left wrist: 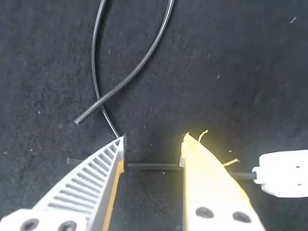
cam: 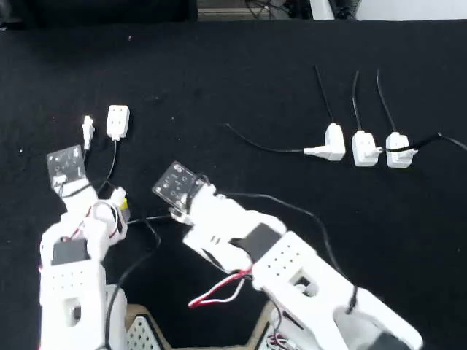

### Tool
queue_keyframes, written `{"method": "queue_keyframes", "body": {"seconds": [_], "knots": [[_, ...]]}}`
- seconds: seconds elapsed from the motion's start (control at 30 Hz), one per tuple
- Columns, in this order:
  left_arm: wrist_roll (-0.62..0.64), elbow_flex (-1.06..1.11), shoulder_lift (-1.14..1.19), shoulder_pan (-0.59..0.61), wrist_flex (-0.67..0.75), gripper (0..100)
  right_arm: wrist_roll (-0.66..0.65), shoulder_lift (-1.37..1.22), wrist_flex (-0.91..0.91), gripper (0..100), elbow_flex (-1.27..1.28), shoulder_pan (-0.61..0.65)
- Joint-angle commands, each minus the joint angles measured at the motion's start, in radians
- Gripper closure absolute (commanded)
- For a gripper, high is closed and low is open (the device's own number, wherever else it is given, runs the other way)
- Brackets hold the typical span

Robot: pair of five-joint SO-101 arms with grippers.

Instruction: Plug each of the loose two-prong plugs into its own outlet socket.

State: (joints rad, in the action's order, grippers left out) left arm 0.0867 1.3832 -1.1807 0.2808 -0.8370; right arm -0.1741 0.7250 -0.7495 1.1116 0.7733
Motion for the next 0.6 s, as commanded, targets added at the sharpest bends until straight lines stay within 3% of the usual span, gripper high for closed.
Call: {"method": "queue_keyframes", "body": {"seconds": [0.0,0.27,0.4,0.57], "knots": [[0.006,0.044,-0.281,0.005,-0.063,81,0.091,-0.085,0.12,98.8,-0.064,0.015],[0.008,0.147,-0.647,-0.048,-0.175,81,0.127,-0.116,0.232,98.8,-0.025,0.089],[0.005,0.151,-0.626,-0.136,-0.173,81,0.127,-0.116,0.298,98.8,0.016,0.155],[0.005,0.16,-0.624,-0.15,-0.163,81,0.129,-0.116,0.354,98.8,0.05,0.163]]}}
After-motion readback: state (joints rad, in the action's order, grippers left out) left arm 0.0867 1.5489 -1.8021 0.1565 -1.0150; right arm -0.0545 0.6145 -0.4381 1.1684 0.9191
